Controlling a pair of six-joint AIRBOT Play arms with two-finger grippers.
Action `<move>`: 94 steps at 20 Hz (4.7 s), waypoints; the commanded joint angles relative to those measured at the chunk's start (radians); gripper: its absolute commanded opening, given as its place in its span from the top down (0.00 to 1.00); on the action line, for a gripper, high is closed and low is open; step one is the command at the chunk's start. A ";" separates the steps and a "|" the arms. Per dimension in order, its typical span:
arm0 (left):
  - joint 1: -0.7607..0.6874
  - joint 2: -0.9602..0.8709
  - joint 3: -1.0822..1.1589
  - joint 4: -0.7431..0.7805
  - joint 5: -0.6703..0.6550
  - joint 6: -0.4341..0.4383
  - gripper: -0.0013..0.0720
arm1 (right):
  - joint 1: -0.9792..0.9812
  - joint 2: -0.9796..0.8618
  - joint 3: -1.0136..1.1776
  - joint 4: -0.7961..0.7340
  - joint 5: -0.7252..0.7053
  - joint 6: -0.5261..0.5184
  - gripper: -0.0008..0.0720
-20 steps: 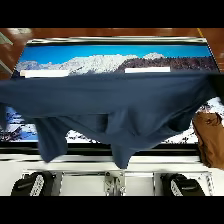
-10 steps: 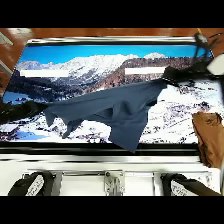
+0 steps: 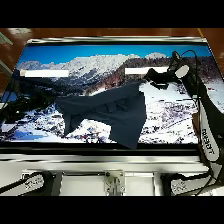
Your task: Fold the shirts.
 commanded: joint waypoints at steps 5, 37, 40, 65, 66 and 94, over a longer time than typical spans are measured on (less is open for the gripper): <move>0.263 -0.035 0.293 0.559 -0.539 -0.204 0.34 | -0.154 0.128 0.000 -0.252 0.486 -0.115 0.17; -0.045 0.016 0.034 0.452 -0.317 -0.176 0.93 | -0.077 -0.186 -0.243 0.125 0.399 -0.219 0.32; -0.044 0.020 0.125 0.452 -0.331 -0.147 0.93 | -0.039 -0.181 -0.229 0.172 0.351 -0.219 0.91; -0.044 0.559 1.127 0.895 -0.619 -0.412 0.93 | -0.116 0.996 0.329 -0.337 0.366 -0.189 0.91; -0.044 0.559 1.083 0.895 -0.623 -0.412 0.93 | -0.116 0.970 0.329 -0.360 0.422 -0.188 0.91; -0.204 -0.487 0.657 0.872 0.163 -0.387 0.93 | -0.006 -0.216 0.070 -0.087 -0.285 -0.201 0.91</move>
